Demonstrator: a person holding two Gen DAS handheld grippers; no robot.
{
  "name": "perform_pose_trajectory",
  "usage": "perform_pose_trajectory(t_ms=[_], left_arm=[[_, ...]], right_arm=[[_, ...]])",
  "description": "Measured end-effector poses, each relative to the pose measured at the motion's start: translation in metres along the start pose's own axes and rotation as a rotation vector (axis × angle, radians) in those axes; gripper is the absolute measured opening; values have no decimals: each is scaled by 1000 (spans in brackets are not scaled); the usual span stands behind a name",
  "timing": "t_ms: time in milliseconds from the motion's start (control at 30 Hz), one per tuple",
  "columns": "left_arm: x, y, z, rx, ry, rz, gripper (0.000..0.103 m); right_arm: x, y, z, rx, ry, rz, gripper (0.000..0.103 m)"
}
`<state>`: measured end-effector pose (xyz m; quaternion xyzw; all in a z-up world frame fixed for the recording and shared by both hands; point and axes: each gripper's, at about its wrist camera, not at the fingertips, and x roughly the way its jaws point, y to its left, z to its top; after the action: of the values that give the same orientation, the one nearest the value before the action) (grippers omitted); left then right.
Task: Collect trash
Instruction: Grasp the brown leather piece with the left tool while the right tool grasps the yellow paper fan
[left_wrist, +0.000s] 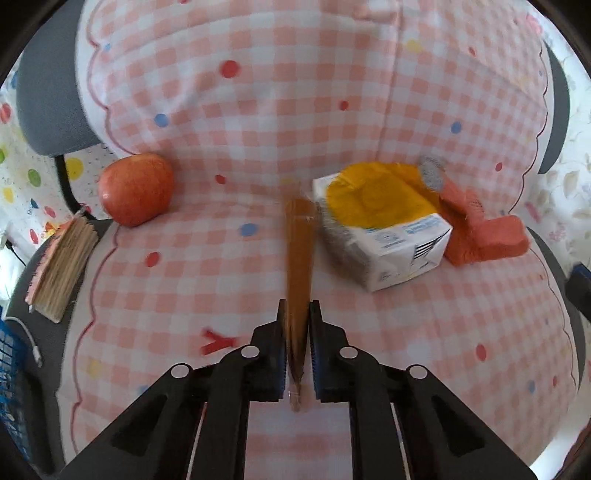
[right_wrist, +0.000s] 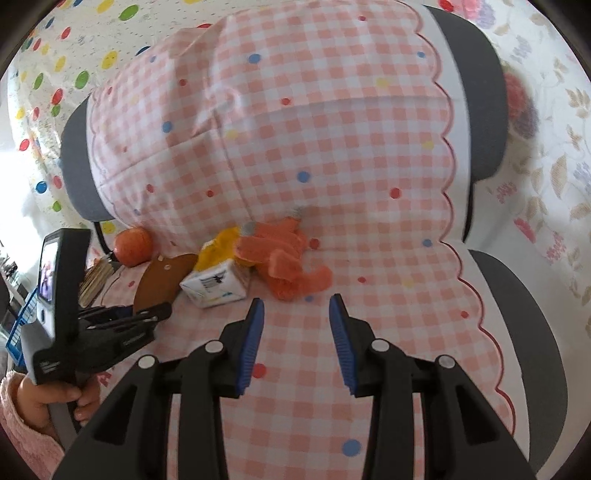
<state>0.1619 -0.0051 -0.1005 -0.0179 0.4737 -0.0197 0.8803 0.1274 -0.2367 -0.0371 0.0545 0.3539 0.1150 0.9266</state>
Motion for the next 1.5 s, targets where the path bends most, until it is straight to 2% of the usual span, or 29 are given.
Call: perform_pose_trajectory(t_ms=[33, 133, 300, 500, 633, 767, 933, 967, 1033, 1067, 1200, 1333, 1500], left_arm=[[-2, 6, -2, 1, -10, -5, 11], [-7, 32, -10, -25, -24, -86, 11], [-21, 57, -19, -52, -49, -138, 10], [-47, 63, -5, -65, -118, -137, 10], [-51, 62, 5, -62, -133, -134, 10], [-49, 63, 8, -74, -130, -136, 10], [-45, 65, 7, -91, -120, -138, 10], [-45, 64, 7, -91, -120, -137, 10], [-46, 62, 8, -90, -119, -135, 10], [-46, 62, 8, -89, -119, -134, 10], [-66, 56, 9, -72, -155, -135, 10], [-97, 49, 8, -57, -214, -135, 10], [-135, 33, -8, -24, -280, -150, 10]], right_arm=[[1, 5, 1, -8, 1, 6, 37], [6, 20, 5, -27, 9, 39, 37], [13, 47, 8, -69, 17, 89, 37], [37, 75, 22, -139, 38, 127, 32], [73, 82, 37, -180, 74, 93, 32], [109, 75, 49, -176, 131, 36, 31], [128, 58, 49, -113, 192, 64, 20], [126, 57, 49, -107, 184, 64, 18], [121, 55, 50, -109, 166, 60, 5], [119, 54, 53, -102, 160, 66, 4], [94, 50, 69, -91, 90, 77, 2], [35, 53, 85, -62, -16, 190, 2], [-32, 60, 68, -107, -91, 212, 2]])
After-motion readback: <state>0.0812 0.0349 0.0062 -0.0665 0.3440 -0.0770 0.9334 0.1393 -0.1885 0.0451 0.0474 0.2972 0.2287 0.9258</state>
